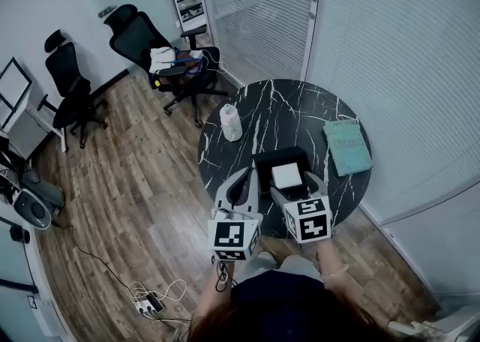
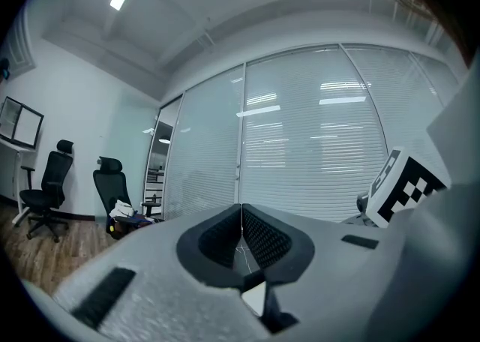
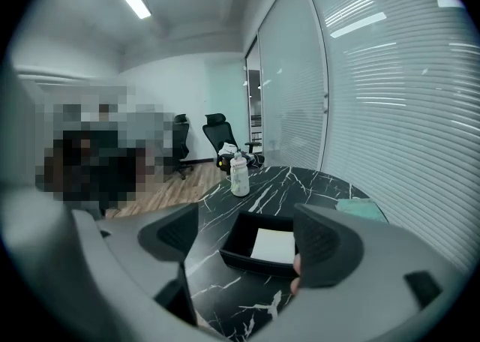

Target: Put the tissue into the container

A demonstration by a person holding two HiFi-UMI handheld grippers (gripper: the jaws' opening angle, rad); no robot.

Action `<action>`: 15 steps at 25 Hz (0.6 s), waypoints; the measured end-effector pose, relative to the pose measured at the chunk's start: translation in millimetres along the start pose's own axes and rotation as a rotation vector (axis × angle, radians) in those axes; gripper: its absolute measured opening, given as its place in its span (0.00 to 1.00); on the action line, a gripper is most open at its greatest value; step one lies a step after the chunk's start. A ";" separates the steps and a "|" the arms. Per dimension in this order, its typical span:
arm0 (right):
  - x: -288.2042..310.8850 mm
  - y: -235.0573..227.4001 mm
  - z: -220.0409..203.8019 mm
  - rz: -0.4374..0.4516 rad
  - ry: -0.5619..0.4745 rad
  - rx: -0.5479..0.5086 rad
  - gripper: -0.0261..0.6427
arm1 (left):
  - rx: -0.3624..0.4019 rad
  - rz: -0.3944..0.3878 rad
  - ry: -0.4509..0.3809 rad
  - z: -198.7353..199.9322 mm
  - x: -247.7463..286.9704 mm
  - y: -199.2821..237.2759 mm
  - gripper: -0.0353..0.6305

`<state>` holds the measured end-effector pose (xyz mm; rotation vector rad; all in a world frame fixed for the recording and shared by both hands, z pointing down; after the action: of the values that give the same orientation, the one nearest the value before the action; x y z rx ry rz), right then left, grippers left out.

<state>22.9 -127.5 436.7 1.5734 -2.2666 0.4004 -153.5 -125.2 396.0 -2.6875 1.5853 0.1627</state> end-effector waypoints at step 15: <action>-40.9 -28.6 2.3 0.077 -0.091 0.011 0.66 | 0.023 0.036 0.007 5.3 -2.3 -49.5 0.10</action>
<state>62.6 -104.0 417.7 1.5431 -2.4037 0.3692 -111.8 -98.8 389.1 -2.6461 1.6285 0.1355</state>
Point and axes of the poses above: the fingertips, and each gripper's own axes: x forward along the fingers, y to its left, z out of its top, the point moved 10 cm from there along -x, backward along the fingers, and after that the axes turned 6 degrees about -y, right-handed, at the moved point
